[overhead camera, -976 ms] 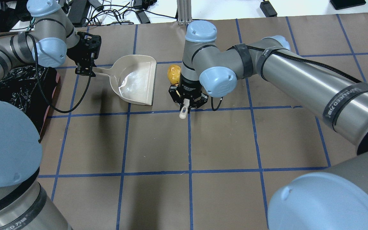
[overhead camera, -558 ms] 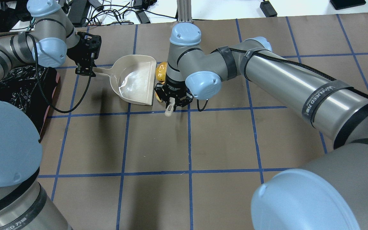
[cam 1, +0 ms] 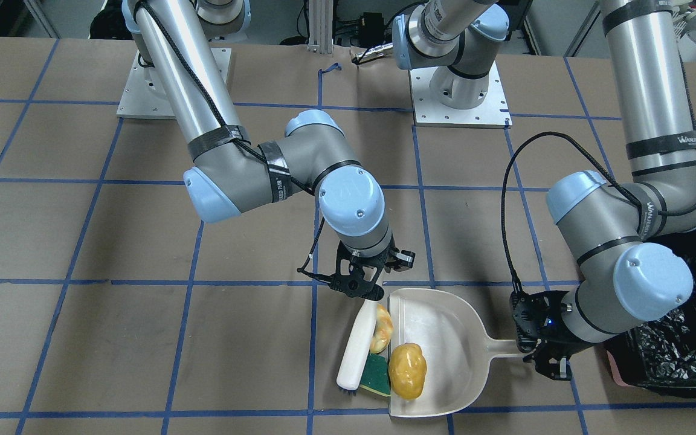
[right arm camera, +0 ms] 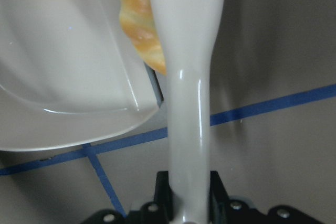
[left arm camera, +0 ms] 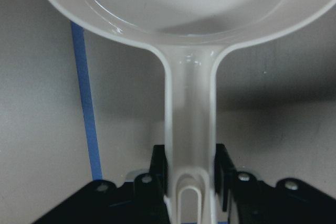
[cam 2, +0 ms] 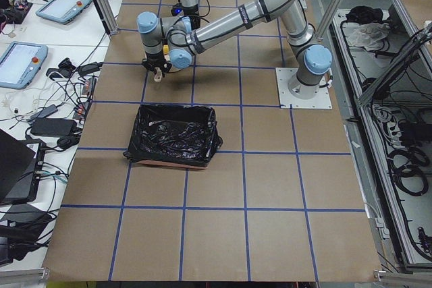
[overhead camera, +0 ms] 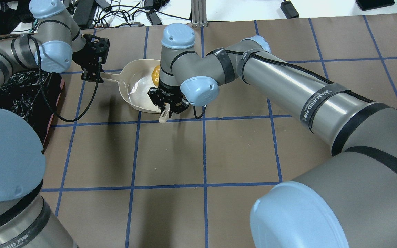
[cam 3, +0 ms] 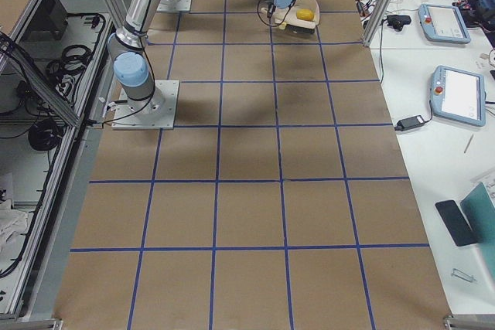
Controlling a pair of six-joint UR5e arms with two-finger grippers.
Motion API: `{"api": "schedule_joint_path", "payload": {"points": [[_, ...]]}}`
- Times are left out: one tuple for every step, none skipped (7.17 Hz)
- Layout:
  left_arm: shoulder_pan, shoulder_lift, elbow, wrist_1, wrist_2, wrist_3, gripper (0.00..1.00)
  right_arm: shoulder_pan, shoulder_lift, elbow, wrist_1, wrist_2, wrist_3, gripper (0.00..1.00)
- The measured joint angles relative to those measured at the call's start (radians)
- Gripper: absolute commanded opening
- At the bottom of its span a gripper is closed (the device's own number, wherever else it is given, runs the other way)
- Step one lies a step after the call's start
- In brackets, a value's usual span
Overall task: Sweep and dump trash into bin
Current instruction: 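Sweep the items with the right gripper's brush into the left gripper's dustpan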
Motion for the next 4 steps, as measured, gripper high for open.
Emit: {"api": "schedule_joint_path", "payload": {"points": [[0.000, 0.000, 0.000, 0.000, 0.000, 0.000, 0.24, 0.016, 0.011, -0.012, -0.006, 0.007, 0.005, 0.00], [0.000, 0.000, 0.000, 0.000, 0.000, 0.000, 0.24, 0.028, 0.024, -0.021, -0.025, 0.021, 0.014, 0.00], [0.000, 0.001, 0.000, 0.000, -0.001, 0.000, 0.24, 0.040, 0.034, -0.027, -0.049, 0.034, 0.024, 0.00], [0.000, 0.001, 0.000, 0.000, -0.001, -0.001, 0.24, 0.052, 0.038, -0.035, -0.061, 0.042, 0.033, 0.00]]}}
